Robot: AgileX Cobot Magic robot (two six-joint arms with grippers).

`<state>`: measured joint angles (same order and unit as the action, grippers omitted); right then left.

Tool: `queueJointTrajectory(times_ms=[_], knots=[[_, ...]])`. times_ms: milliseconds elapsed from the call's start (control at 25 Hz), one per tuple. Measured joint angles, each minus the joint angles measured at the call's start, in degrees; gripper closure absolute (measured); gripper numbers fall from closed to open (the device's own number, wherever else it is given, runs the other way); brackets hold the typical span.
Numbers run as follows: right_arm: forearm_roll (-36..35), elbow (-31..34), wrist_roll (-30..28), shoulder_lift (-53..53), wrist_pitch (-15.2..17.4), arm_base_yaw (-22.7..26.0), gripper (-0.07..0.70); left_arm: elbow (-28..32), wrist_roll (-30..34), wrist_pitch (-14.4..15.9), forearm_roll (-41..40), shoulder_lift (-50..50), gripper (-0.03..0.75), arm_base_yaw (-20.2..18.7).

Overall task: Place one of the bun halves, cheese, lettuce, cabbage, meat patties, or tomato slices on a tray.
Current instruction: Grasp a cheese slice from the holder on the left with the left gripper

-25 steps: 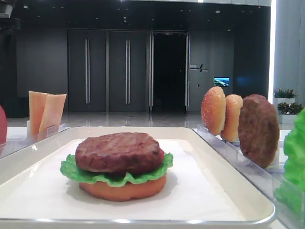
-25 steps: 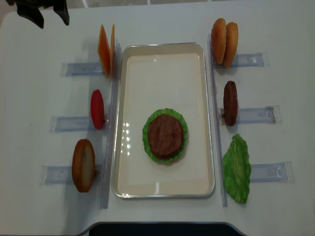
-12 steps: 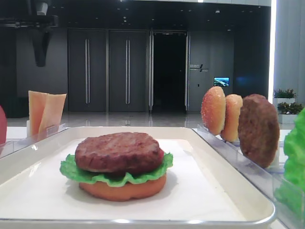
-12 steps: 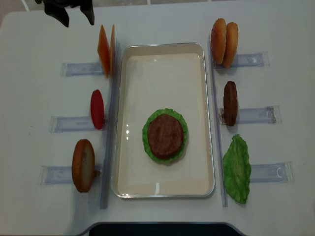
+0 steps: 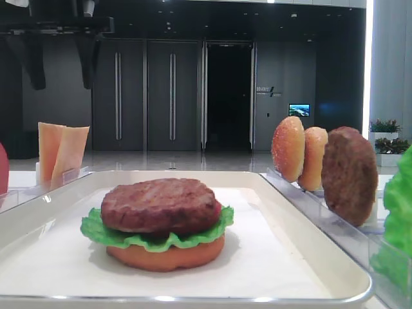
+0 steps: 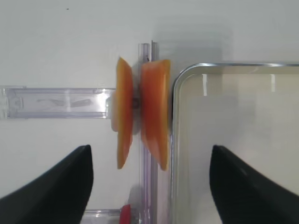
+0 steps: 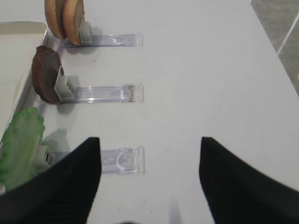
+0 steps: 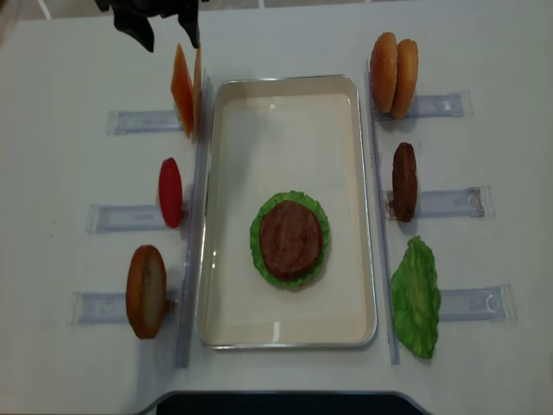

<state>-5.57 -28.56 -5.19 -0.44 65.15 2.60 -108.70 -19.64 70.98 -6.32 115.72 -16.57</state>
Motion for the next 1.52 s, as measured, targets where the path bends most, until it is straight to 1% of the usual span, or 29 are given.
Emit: queueJointTrajectory(times_ms=[80,240,520,800,1240,1520], knots=[[0.0,0.0,0.0,0.0,0.0,0.0,0.171,0.0,-0.99,-0.56,-0.79,0.0,0.125,-1.06],[0.0,0.0,0.0,0.0,0.0,0.0,0.171,0.0,-2.99,-2.67,-1.99,0.02,0.125,-2.55],[0.0,0.0,0.0,0.0,0.0,0.0,0.171,0.0,-3.55,-3.14,-2.26,2.85,0.125,-3.0],[0.0,0.01,0.0,0.0,0.0,0.0,0.171,0.0,-5.0,-5.89,-2.21,5.27,0.125,-3.23],[0.0,0.06,0.0,0.0,0.0,0.0,0.171,-0.26,-5.99,-6.01,-2.27,8.08,0.146,-3.29],[0.0,0.06,0.0,0.0,0.0,0.0,0.171,-0.3,-5.99,-5.61,-4.02,8.77,0.149,-3.29]])
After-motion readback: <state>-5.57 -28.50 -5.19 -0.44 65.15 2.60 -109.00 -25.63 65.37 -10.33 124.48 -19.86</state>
